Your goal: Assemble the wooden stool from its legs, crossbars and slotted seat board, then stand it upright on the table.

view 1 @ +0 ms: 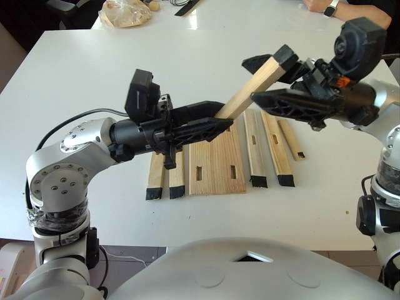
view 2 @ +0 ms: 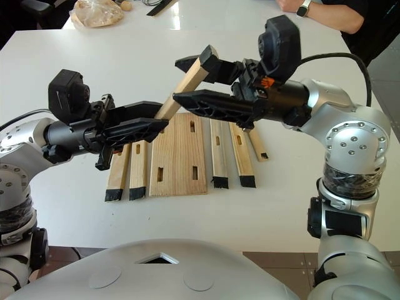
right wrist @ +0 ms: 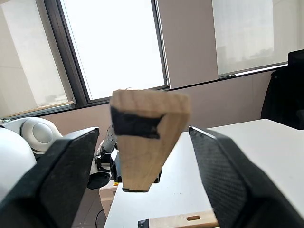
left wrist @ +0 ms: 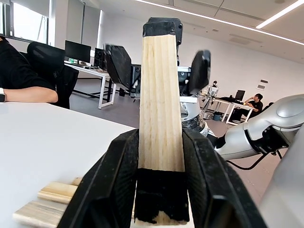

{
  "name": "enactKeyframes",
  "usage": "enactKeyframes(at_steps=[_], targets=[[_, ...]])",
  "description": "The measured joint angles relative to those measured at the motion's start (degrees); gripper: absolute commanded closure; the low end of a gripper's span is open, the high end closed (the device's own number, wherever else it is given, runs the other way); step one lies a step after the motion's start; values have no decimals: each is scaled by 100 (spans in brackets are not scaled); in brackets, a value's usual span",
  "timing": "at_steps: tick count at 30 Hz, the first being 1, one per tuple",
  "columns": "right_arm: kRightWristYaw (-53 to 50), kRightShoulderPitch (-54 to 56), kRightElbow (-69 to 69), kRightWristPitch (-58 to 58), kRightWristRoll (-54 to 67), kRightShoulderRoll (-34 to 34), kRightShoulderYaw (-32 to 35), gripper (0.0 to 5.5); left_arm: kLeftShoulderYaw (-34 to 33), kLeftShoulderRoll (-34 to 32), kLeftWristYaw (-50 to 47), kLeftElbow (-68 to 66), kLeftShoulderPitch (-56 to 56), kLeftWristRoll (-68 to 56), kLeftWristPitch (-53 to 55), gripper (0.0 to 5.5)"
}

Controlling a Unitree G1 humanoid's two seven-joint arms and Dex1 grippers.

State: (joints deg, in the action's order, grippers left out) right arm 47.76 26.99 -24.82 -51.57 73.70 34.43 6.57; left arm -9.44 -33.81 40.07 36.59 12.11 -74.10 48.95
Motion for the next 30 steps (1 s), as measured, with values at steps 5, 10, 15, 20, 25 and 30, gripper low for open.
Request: enactKeyframes(at_steps=[5, 10, 15, 20, 25, 30], targets=[[164, -79, -31, 8, -213, 66, -45, 291, 51, -33, 15, -9, -12, 199, -116, 420], [298, -79, -24, 15, -386, 153, -61, 363, 167, -54, 117, 45, -185, 378, -242, 420], [497, -115, -31, 43, -538, 237, -97, 410, 271, -138, 303, 93, -263, 567, -368, 420], [809, -213, -64, 209, -878, 386, -240, 410, 361, -192, 436, 93, -370, 737, -373, 420], [1082, -327, -61, 501, -1152, 447, -386, 410, 436, -257, 512, 51, -373, 822, -340, 384], [1125, -404, 26, 624, -1599, 534, -445, 421, 529, -353, 309, -161, -366, 966, -207, 316]])
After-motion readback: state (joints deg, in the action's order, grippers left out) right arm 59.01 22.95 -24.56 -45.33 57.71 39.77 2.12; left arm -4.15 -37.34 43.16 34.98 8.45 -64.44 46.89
